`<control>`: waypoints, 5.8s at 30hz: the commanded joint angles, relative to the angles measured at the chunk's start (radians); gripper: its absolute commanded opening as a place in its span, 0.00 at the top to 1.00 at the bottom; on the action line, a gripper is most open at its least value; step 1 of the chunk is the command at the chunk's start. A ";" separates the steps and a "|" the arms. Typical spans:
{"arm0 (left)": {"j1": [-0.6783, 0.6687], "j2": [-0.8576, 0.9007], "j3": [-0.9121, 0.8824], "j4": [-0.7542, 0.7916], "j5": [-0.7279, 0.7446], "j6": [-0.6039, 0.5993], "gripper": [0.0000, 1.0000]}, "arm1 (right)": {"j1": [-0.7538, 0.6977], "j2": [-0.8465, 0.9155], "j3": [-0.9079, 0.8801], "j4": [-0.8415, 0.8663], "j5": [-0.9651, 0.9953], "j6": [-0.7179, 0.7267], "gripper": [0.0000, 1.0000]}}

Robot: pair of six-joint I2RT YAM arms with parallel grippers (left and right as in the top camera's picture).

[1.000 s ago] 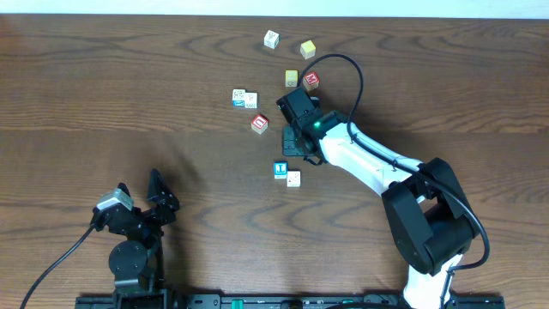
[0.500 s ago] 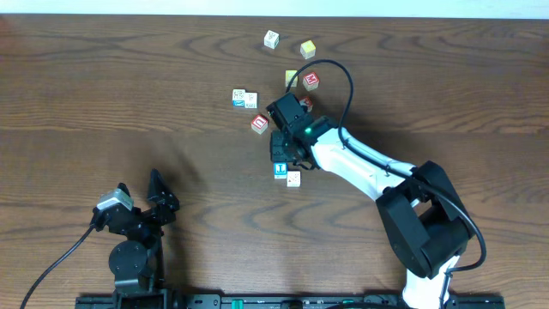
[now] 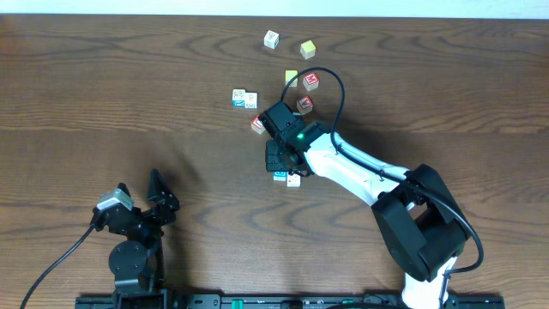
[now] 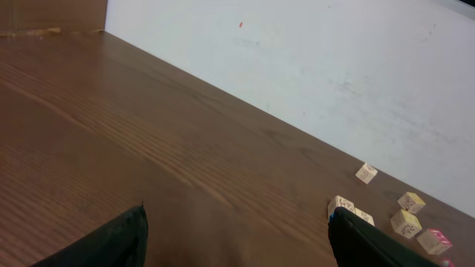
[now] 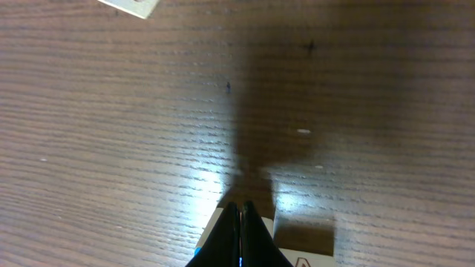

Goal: Lift 4 blocks

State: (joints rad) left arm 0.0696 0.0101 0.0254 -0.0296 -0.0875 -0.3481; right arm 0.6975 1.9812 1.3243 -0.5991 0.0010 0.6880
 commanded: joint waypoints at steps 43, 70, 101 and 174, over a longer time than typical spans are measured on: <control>-0.004 -0.005 -0.021 -0.037 -0.009 -0.008 0.22 | 0.047 -0.011 0.014 0.016 0.043 -0.054 0.99; -0.004 -0.005 -0.021 -0.037 -0.009 -0.008 0.22 | 0.011 -0.011 0.014 -0.034 0.051 -0.031 0.99; -0.004 -0.005 -0.021 -0.037 -0.010 -0.008 0.21 | -0.059 -0.011 0.014 -0.001 0.100 -0.056 0.99; -0.004 -0.005 -0.021 -0.037 -0.009 -0.008 0.21 | -0.248 0.165 0.475 -0.147 0.123 -0.528 0.81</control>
State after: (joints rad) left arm 0.0696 0.0101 0.0254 -0.0299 -0.0875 -0.3481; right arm 0.4408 2.2299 1.7813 -0.7250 0.1032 0.1162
